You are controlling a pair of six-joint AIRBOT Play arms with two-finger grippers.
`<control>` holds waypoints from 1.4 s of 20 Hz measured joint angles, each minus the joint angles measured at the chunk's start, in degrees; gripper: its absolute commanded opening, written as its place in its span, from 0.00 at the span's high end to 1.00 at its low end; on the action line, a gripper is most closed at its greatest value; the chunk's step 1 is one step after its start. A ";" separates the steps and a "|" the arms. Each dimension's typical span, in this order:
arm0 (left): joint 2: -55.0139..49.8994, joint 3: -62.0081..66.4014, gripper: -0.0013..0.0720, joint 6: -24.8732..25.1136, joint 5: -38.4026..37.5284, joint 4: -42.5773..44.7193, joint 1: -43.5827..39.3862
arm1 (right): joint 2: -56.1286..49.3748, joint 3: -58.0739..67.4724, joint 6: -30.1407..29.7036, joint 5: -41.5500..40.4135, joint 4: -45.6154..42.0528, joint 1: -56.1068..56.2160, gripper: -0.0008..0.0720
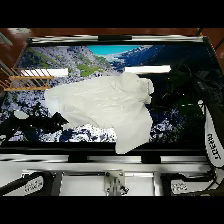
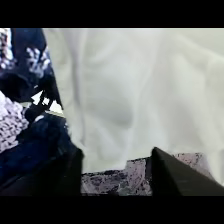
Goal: Fold the shirts.
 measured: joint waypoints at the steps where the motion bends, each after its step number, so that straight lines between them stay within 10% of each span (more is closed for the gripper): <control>1: -0.35 -0.07 0.73 -0.26 0.76 -0.50 -0.11 | 0.00 0.00 0.00 0.02 0.00 0.00 0.19; 4: -0.70 0.00 0.94 -0.37 1.64 -1.36 -0.46 | -0.07 0.00 0.11 0.07 0.00 0.00 0.19; 19: 6.01 3.78 0.95 10.58 -6.82 -3.21 -0.52 | -5.33 0.00 -0.15 7.41 0.72 0.52 0.19; 28: 10.05 3.85 0.95 11.06 -7.21 -3.23 -0.52 | -8.31 0.00 -5.86 -1.38 -1.79 -0.50 0.19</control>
